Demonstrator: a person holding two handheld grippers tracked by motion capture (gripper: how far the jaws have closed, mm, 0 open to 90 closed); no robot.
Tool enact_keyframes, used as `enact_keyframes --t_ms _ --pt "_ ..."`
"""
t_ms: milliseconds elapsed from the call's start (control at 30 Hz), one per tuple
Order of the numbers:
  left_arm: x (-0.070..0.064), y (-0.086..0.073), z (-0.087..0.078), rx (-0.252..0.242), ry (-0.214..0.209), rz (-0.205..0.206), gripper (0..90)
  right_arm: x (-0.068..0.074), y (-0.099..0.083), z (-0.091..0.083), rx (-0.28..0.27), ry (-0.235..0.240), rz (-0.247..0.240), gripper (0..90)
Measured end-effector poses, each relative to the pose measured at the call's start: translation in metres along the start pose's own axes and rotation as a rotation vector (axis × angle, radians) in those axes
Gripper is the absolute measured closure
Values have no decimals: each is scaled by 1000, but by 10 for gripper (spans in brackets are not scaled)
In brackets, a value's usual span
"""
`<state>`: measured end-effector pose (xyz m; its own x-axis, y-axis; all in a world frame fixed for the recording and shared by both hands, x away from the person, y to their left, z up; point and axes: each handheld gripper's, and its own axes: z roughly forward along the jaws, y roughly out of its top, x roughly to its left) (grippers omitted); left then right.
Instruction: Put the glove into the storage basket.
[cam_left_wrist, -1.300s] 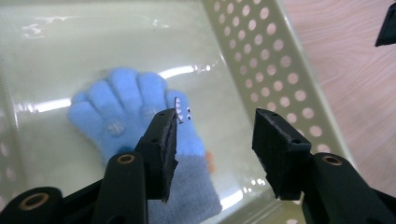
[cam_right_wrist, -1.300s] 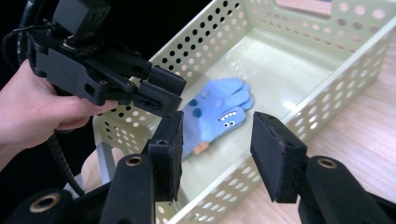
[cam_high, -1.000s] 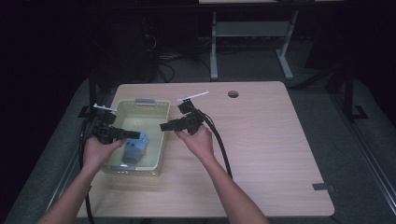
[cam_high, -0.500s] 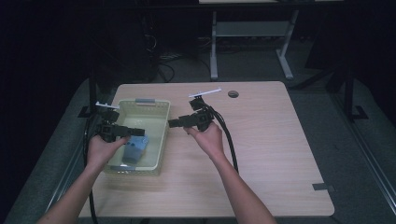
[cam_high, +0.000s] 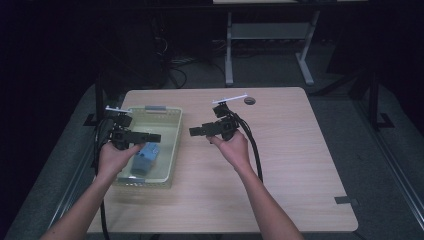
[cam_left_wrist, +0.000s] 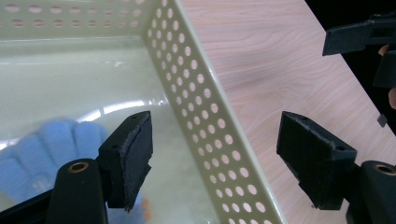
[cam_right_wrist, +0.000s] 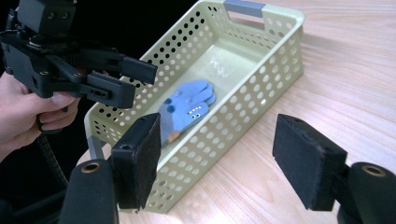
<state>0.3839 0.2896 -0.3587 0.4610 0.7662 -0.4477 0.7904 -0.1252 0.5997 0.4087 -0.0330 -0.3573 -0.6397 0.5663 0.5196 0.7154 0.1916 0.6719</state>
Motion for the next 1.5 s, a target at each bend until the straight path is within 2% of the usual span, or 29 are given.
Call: enact_keyframes --t_ms 67,200,400,433,533,567,600,667,833,933,1000,1233,1500 --pt "-1 0 1 1 -4 5 267 -1 -1 -1 0 -4 -7 322" --pt "-10 0 6 11 13 44 261 -8 -7 -8 -4 -17 18 320" --pt "-15 2 9 8 -1 49 261 -14 -11 -16 -6 -23 31 316" --pt "-18 3 10 -1 -6 40 261 -15 -12 -19 -13 -27 22 317" --pt "-24 4 12 -16 -11 51 264 -20 -17 -29 -19 -33 33 317" --pt "-30 4 13 -29 -3 73 266 -22 -19 -31 -19 -37 35 317" --pt "-30 4 13 -29 -3 73 267 -22 -19 -31 -19 -37 35 317" --pt "-39 6 19 -27 -16 95 268 -29 -24 -37 -26 -42 50 317" --pt "-48 9 28 -11 -54 103 268 -39 -31 -43 -36 -53 90 315" --pt "-51 9 30 -10 -61 113 268 -43 -33 -45 -38 -57 85 315" --pt "-55 8 32 -14 -86 99 267 -45 -36 -49 -41 -66 92 313" --pt "-67 8 35 -13 -112 123 267 -52 -41 -60 -37 -92 94 310" --pt "-76 7 40 -8 -141 136 267 -61 -47 -66 -30 -109 118 309"
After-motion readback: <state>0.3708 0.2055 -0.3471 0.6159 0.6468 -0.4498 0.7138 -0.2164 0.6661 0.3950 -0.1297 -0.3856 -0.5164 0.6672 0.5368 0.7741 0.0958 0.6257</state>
